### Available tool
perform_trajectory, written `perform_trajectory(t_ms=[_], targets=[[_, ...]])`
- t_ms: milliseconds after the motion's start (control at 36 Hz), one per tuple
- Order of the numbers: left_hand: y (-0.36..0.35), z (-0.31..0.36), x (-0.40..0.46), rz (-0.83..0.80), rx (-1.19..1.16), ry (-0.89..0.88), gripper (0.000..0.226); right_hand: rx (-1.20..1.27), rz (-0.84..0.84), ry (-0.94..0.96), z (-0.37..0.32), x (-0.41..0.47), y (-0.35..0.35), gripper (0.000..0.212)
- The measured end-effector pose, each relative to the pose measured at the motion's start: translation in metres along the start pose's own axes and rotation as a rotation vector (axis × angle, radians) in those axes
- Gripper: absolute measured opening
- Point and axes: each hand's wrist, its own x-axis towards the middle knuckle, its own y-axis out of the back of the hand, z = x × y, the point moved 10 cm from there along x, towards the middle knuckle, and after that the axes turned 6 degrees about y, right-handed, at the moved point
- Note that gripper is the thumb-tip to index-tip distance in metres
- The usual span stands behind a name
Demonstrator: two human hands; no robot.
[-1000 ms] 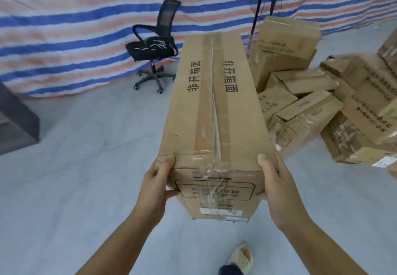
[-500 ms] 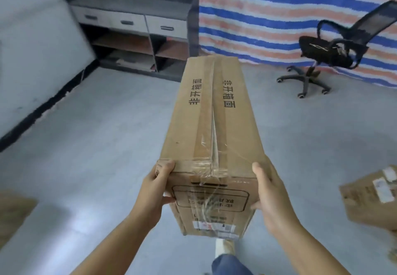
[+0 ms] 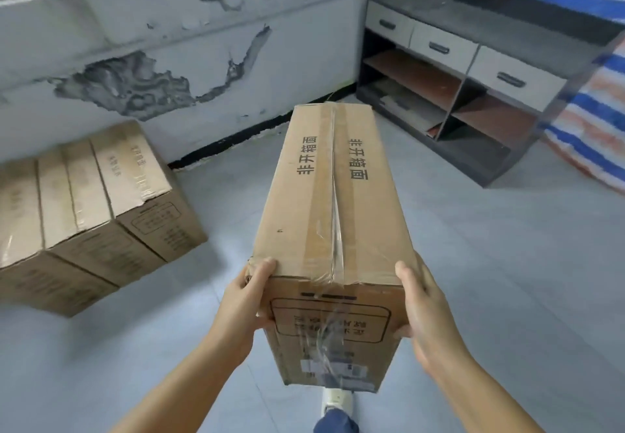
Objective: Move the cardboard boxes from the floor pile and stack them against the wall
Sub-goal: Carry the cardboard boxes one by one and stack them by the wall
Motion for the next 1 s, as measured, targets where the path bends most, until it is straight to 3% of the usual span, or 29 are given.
perform_trajectory(t_ms=[333, 750, 889, 1000], targets=[[0.084, 0.085, 0.082, 0.270, -0.249, -0.057, 0.018, -0.039, -0.306, 0.055, -0.067, 0.135, -0.152, 0.028], [0.206, 0.207, 0.241, 0.307, -0.282, -0.017, 0.014, -0.032, -0.329, 0.005, -0.100, 0.277, -0.353, 0.028], [0.231, 0.245, 0.285, 0.321, -0.279, -0.007, 0.017, -0.030, -0.349, -0.055, -0.105, 0.321, -0.402, 0.062], [0.243, 0.265, 0.319, 0.358, -0.310, 0.027, 0.015, -0.044, -0.399, -0.072, -0.107, 0.363, -0.438, 0.070]])
